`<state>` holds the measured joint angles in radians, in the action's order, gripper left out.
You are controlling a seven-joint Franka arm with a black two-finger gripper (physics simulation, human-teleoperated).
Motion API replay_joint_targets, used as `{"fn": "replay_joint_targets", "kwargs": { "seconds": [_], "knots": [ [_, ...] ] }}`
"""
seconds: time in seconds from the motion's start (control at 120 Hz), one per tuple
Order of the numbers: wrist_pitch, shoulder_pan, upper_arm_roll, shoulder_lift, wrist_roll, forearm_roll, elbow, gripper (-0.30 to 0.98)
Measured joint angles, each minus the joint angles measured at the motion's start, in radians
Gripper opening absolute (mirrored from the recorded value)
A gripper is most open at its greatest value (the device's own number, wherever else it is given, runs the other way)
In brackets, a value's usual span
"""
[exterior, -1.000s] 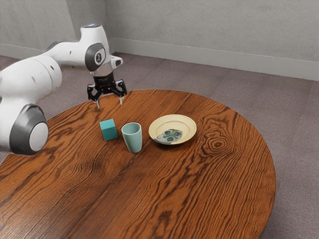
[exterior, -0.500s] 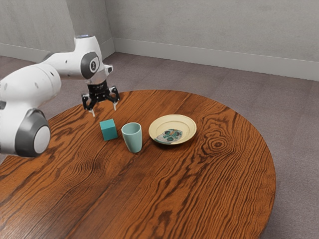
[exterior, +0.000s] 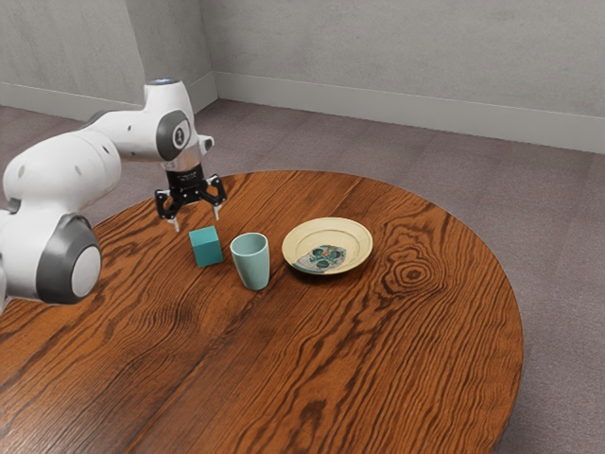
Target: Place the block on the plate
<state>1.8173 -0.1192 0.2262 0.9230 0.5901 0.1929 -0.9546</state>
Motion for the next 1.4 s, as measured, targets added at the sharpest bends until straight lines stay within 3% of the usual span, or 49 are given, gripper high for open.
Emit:
{"fn": "replay_joint_targets", "kwargs": {
  "seconds": [0.925,1.25,1.4],
  "knots": [
    [0.047,0.017,-0.001,0.071,-0.039,0.03,0.0,0.69],
    [0.049,0.016,0.001,0.075,-0.043,0.037,0.0,0.43],
    [0.05,0.016,0.0,0.077,-0.044,0.036,0.0,0.41]
  ]
}}
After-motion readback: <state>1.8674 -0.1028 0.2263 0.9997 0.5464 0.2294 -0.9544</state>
